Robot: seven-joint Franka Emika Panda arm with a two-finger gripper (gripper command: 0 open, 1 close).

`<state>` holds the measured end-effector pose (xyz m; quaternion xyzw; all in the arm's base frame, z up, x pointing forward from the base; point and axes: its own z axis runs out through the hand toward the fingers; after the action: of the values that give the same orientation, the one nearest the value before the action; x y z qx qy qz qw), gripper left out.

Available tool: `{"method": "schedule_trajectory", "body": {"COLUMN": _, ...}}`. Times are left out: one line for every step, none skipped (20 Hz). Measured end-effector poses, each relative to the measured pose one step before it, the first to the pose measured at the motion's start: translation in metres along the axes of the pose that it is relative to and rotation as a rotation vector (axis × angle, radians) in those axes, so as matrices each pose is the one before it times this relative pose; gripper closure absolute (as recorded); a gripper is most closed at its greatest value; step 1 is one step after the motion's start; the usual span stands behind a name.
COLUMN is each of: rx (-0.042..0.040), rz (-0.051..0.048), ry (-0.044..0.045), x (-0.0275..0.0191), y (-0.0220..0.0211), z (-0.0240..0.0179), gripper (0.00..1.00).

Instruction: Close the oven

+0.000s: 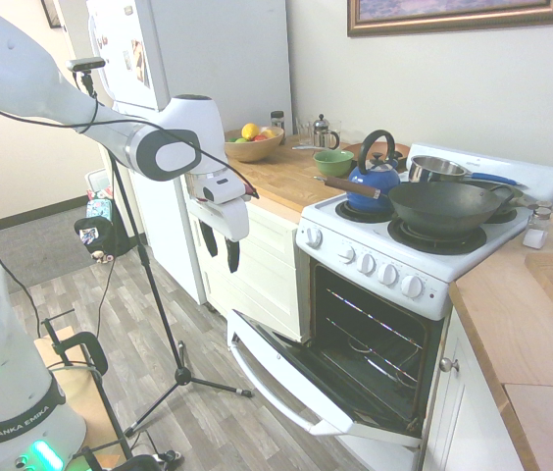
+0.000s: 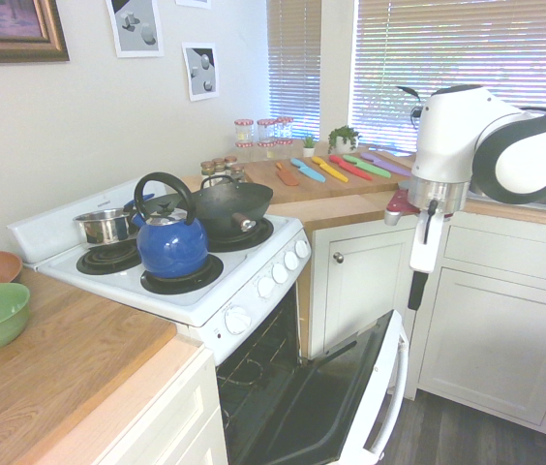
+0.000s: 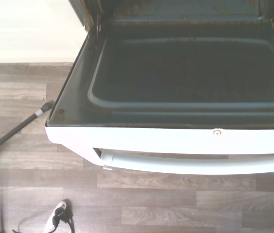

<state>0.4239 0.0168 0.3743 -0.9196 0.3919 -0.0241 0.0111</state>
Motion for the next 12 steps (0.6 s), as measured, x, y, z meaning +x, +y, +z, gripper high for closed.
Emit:
{"method": "schedule_trajectory", "body": {"rx": 0.00010, "rz": 0.00112, "ry": -0.00162, "x": -0.00001, "y": -0.00004, "z": 0.00045, "gripper": 0.00}}
{"method": "schedule_trajectory", "body": {"rx": -0.00007, "rz": 0.00185, "ry": -0.00296, "x": 0.00001, "y": -0.00010, "z": 0.00038, "gripper": 0.00}}
{"method": "schedule_trajectory", "body": {"rx": -0.01070, "rz": -0.00649, "ry": -0.00041, "x": 0.00079, "y": -0.00045, "z": 0.00153, "gripper": 0.00}}
{"method": "schedule_trajectory", "body": {"rx": -0.01356, "rz": -0.00613, "ry": -0.00406, "x": 0.00143, "y": -0.00118, "z": 0.00341, "gripper": 0.00}}
{"method": "schedule_trajectory", "body": {"rx": -0.01652, "rz": -0.00199, "ry": -0.01362, "x": 0.00152, "y": -0.00169, "z": 0.00636, "gripper": 0.00}}
{"method": "schedule_trajectory", "body": {"rx": -0.02269, "rz": 0.00011, "ry": -0.01951, "x": 0.00192, "y": -0.00212, "z": 0.01052, "gripper": 0.00}}
{"method": "schedule_trajectory", "body": {"rx": -0.02620, "rz": 0.00497, "ry": -0.02349, "x": 0.00228, "y": -0.00248, "z": 0.01465, "gripper": 0.00}}
{"method": "schedule_trajectory", "body": {"rx": -0.02928, "rz": 0.00999, "ry": -0.02854, "x": 0.00260, "y": -0.00253, "z": 0.01794, "gripper": 0.00}}
{"method": "schedule_trajectory", "body": {"rx": -0.02899, "rz": 0.01673, "ry": -0.03279, "x": 0.00376, "y": -0.00260, "z": 0.02000, "gripper": 0.00}}
{"method": "schedule_trajectory", "body": {"rx": -0.02584, "rz": 0.02045, "ry": -0.03200, "x": 0.00554, "y": -0.00302, "z": 0.01984, "gripper": 0.00}}
{"method": "schedule_trajectory", "body": {"rx": -0.02319, "rz": 0.01486, "ry": -0.03173, "x": 0.00696, "y": -0.00235, "z": 0.02186, "gripper": 0.00}}
{"method": "schedule_trajectory", "body": {"rx": -0.01438, "rz": 0.01645, "ry": -0.02570, "x": 0.00813, "y": -0.00259, "z": 0.02157, "gripper": 0.00}}
